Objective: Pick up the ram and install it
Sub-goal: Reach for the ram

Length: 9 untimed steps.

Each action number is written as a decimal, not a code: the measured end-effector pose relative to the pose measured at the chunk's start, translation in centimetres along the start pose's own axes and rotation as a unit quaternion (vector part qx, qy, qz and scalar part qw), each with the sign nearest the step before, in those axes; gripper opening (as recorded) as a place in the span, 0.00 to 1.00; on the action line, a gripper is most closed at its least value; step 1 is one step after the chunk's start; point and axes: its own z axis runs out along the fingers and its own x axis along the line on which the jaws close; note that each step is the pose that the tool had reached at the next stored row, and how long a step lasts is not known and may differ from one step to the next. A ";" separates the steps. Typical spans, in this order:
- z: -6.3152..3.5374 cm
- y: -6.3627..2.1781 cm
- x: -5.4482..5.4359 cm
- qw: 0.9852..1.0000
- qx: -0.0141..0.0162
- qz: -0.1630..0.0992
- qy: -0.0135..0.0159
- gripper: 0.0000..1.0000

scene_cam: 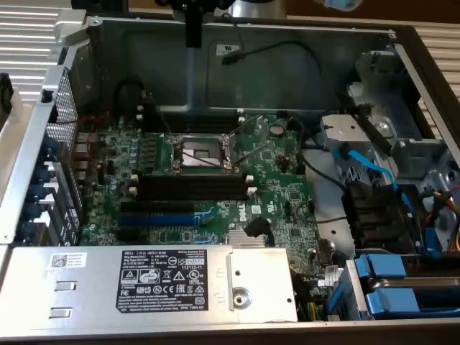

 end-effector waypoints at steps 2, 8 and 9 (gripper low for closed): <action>0.00 0.00 0.0 1.000 0.000 0.000 0.000 0.10; 0.00 0.00 0.0 1.000 0.000 0.000 0.000 0.10; 0.00 0.00 0.0 1.000 0.000 0.000 0.000 0.10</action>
